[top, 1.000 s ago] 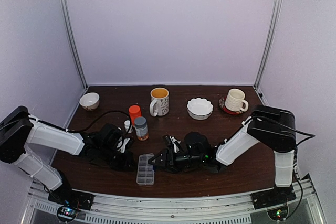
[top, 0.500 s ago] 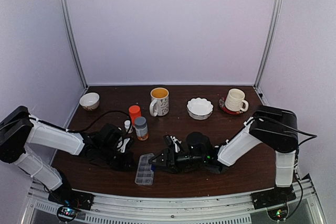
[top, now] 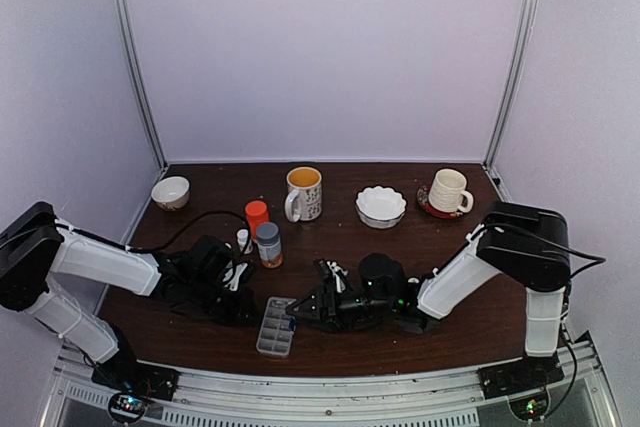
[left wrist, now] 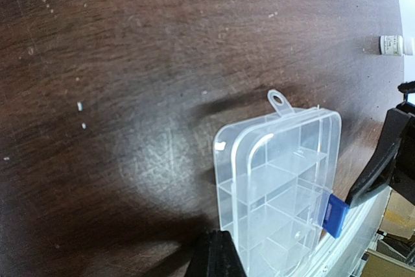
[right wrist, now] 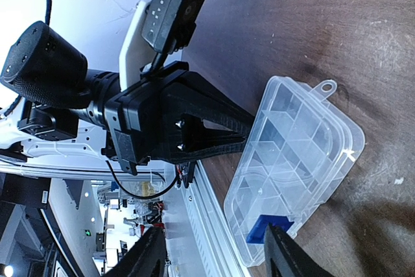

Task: Sort the pills into containers
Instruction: Adjust the pill container at the center of the board.

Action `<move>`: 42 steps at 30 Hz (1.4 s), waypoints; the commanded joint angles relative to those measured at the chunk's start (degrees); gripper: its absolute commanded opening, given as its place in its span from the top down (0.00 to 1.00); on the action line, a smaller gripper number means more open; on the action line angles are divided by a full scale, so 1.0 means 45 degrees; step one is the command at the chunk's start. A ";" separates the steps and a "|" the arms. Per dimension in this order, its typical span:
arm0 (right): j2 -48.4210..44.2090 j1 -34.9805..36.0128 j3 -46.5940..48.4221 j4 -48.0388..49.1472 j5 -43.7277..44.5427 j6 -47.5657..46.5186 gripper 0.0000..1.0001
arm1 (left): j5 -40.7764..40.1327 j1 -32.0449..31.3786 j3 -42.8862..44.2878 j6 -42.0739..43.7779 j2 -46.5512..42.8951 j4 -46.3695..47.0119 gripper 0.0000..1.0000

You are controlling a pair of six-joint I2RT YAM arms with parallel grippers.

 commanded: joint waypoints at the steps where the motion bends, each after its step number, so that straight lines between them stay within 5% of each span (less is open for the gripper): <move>1: -0.0177 0.0148 0.0217 0.0395 -0.0149 0.0130 0.46 | -0.0344 -0.0022 -0.0086 0.0144 0.0152 -0.0671 1.00; 15: -0.0793 0.0157 0.0351 -0.2523 0.0700 -0.1353 0.44 | -0.0407 -0.0022 -0.0086 0.0165 0.0169 -0.0737 1.00; 42: -0.0393 0.0456 0.1549 -0.2385 0.0270 -0.1076 0.44 | 0.0037 -0.0138 0.0153 -0.0005 0.0477 -0.0174 1.00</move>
